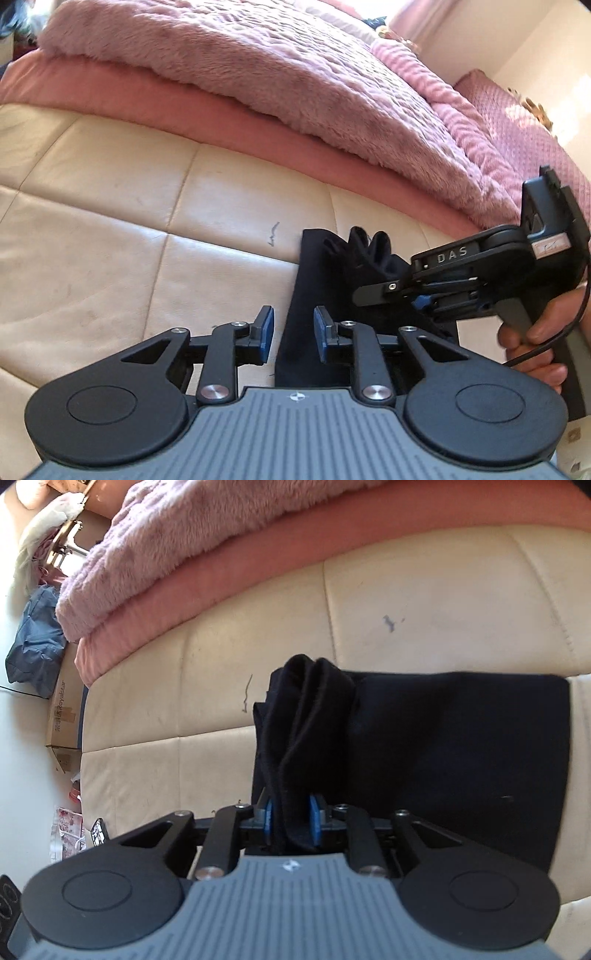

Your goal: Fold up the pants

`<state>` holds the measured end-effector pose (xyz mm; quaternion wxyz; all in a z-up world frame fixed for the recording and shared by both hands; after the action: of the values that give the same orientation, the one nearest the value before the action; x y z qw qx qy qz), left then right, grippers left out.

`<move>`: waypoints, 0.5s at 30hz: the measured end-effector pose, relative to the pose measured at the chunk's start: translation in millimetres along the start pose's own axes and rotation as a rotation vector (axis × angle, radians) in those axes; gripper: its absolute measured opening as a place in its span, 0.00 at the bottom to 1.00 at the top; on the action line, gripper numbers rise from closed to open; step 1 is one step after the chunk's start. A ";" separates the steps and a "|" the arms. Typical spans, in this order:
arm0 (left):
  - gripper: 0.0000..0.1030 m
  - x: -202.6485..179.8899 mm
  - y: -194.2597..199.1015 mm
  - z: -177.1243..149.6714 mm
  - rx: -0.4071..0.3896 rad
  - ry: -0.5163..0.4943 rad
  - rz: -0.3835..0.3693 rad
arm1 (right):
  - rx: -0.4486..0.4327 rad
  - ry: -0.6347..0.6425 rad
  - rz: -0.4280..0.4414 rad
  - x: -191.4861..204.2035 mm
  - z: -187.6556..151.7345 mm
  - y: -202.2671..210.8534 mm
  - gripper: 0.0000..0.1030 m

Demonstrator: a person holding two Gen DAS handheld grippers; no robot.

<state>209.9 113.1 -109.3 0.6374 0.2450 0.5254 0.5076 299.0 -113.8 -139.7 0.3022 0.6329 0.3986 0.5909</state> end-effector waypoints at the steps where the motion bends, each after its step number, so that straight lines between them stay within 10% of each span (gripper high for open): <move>1: 0.26 1.6 0.9 -0.1 -0.002 0.008 -0.003 | 0.003 -0.005 0.003 1.2 1.0 -2.5 0.23; 9: 0.35 3.4 19.7 -3.7 -0.045 0.041 -0.039 | -0.010 0.063 0.112 20.4 -12.9 23.0 0.32; 15: 0.49 -13.1 6.0 -7.7 -0.019 0.017 -0.078 | -0.165 0.158 0.022 -5.8 -37.1 75.8 0.33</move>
<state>201.4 101.7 -101.2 0.6544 0.2139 0.5352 0.4895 273.5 -159.9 -73.6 0.3143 0.5616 0.3640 0.6733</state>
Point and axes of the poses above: each gripper's, at about its wrist camera, not at the fingertips, and y roughly against the way its jaws point, x to its left, z to its top, the point moved 4 cm from there along -y, roughly the way its jaws point, and after that the axes turned 13 degrees about x, right-handed, at the moved point
